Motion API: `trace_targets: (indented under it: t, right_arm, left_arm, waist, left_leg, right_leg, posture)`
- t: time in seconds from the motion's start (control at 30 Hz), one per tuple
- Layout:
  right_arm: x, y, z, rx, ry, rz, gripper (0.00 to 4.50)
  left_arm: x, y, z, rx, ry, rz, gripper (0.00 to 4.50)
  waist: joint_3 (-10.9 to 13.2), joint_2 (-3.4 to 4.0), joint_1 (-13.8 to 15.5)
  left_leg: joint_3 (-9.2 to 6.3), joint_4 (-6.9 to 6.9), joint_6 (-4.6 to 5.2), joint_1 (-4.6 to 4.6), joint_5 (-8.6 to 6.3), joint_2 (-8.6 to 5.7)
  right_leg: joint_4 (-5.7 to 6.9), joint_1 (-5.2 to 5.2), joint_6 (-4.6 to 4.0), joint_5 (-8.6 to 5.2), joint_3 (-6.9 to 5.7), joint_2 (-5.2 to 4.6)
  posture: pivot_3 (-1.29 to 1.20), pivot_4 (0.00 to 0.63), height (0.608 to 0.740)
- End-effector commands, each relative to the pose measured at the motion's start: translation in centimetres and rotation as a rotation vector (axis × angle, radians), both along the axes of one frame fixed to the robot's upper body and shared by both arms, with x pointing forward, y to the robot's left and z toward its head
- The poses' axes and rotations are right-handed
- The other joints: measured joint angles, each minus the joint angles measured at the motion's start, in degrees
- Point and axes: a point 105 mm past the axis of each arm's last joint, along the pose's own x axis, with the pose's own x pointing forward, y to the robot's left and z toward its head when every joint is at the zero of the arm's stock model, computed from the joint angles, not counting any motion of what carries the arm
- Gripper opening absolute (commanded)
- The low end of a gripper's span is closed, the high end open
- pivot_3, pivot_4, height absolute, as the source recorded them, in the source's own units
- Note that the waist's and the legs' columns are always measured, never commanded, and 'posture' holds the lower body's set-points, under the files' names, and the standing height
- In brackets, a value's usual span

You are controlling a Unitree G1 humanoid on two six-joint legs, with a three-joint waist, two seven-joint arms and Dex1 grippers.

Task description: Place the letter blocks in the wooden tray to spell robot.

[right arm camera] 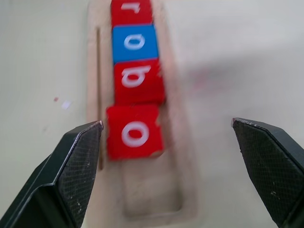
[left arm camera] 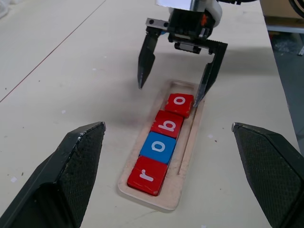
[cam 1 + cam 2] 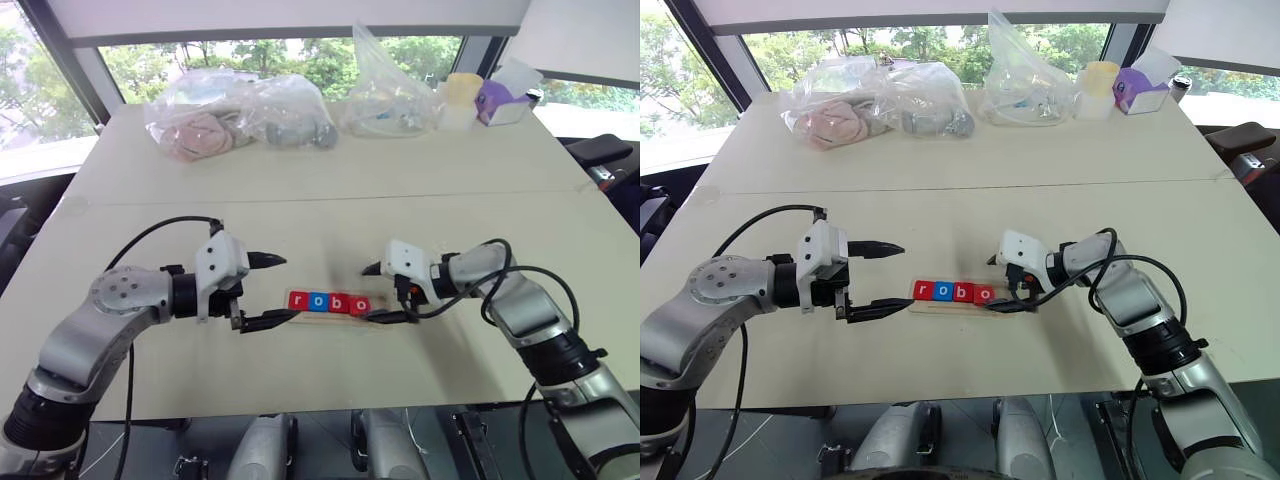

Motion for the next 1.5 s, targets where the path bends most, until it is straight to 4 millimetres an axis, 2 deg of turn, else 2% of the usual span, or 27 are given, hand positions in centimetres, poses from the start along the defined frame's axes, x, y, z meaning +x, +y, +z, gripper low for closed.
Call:
trace_targets:
  t: [0.03, 0.6, 0.83, 0.9, 1.07, 1.2, 1.37, 1.5]
  right_arm:
    - [-0.3, 0.2, 1.4, 0.021, -0.042, 0.023, 4.46]
    - [1.4, 0.4, 0.9, 0.023, -0.114, -0.014, 4.46]
    - [0.6, 0.8, 2.1, 0.071, -0.082, 0.007, 4.46]
    - [0.2, 0.6, 3.1, 0.104, -0.057, -0.001, 4.46]
    - [1.5, -2.0, 5.6, 0.168, -0.119, -0.165, 4.46]
    - [3.8, -6.4, 7.2, 0.193, -0.274, -0.48, 4.46]
    - [4.4, -10.6, 6.9, 0.233, -0.321, -0.885, 4.46]
    - [3.5, -12.5, 4.9, 0.201, -0.292, -1.073, 4.46]
  left_arm:
    - [-0.2, -0.4, 0.7, -0.006, -0.041, -0.022, 4.5]
    - [-0.4, -0.4, 0.8, -0.007, -0.039, -0.022, 4.5]
    - [-0.4, -0.4, 0.8, -0.007, -0.039, -0.021, 4.5]
    - [-0.3, -0.4, 0.8, -0.009, -0.039, -0.02, 4.5]
    - [-0.3, -0.5, 0.7, -0.013, -0.04, -0.02, 4.5]
    - [-0.3, -0.6, 0.7, -0.018, -0.04, -0.019, 4.5]
    - [-0.3, -0.6, 0.5, -0.02, -0.035, -0.024, 4.5]
    - [-0.2, -0.7, 0.4, -0.02, -0.033, -0.035, 4.5]
  waist:
    - [0.0, 0.0, -0.06]
    - [0.0, 0.0, -0.06]
    - [0.0, 0.0, -0.06]
    - [0.0, 0.0, -0.05]
    - [0.0, 0.0, 0.11]
    - [0.0, 0.0, 0.12]
    - [0.0, 0.0, 0.1]
    - [-0.01, 0.03, 0.02]
  left_leg:
    - [0.0, 0.0, 0.0, 0.0, 0.0, 0.0]
    - [0.01, 0.0, 0.0, 0.0, 0.0, 0.01]
    - [0.01, 0.0, 0.0, 0.0, 0.0, 0.01]
    - [0.01, 0.0, 0.0, 0.0, 0.0, 0.01]
    - [0.0, 0.0, 0.0, -0.01, 0.0, 0.0]
    - [0.0, -0.01, 0.0, -0.02, 0.0, 0.0]
    - [0.0, -0.03, 0.0, -0.05, 0.0, 0.0]
    - [0.0, -0.04, 0.0, -0.06, 0.0, 0.01]
  right_leg:
    - [0.0, 0.0, 0.0, 0.0, 0.0, 0.0]
    - [0.0, -0.01, 0.01, 0.0, 0.0, 0.03]
    - [0.01, -0.01, 0.06, 0.03, 0.0, 0.03]
    - [0.01, -0.01, 0.07, 0.04, 0.0, 0.03]
    - [0.0, 0.0, 0.0, 0.0, 0.0, -0.03]
    - [-0.01, -0.01, -0.06, -0.04, 0.03, -0.04]
    - [0.0, -0.05, -0.07, -0.04, 0.06, -0.05]
    - [0.01, -0.07, -0.08, -0.04, 0.08, -0.05]
  posture:
    - [0.0, 0.15, 0.725]
    - [0.0, 0.15, 0.725]
    - [0.0, 0.15, 0.725]
    - [0.0, 0.15, 0.725]
    - [0.0, 0.15, 0.725]
    - [0.0, 0.15, 0.725]
    - [0.0, 0.15, 0.725]
    - [0.0, 0.15, 0.725]
